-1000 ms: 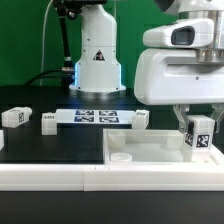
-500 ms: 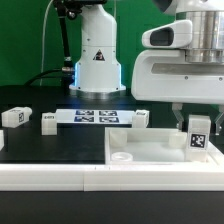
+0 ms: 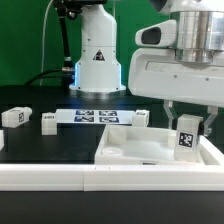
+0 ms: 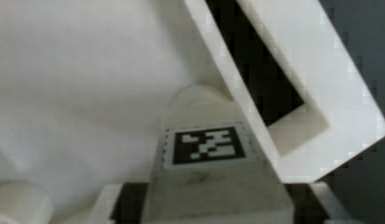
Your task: Assemble one leg
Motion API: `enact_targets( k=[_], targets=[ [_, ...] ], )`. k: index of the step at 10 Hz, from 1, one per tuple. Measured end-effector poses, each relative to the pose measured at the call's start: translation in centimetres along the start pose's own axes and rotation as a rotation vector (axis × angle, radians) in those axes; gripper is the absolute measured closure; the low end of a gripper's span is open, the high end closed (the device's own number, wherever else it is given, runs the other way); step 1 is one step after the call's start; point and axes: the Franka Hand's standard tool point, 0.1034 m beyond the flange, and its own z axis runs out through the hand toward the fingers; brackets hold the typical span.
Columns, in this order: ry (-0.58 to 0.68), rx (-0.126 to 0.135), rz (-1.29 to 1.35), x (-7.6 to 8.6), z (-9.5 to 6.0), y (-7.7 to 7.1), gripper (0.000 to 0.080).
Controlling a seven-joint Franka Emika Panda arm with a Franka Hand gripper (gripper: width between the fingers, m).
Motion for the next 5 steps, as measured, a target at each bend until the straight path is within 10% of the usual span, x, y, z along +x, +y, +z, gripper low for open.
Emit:
enact_targets(
  k=[3, 5],
  targets=[
    [0.010, -0.016, 0.063, 0.36, 0.00, 0.62, 0.0495],
    [0.010, -0.016, 0.062, 0.34, 0.02, 0.60, 0.0224]
  ],
)
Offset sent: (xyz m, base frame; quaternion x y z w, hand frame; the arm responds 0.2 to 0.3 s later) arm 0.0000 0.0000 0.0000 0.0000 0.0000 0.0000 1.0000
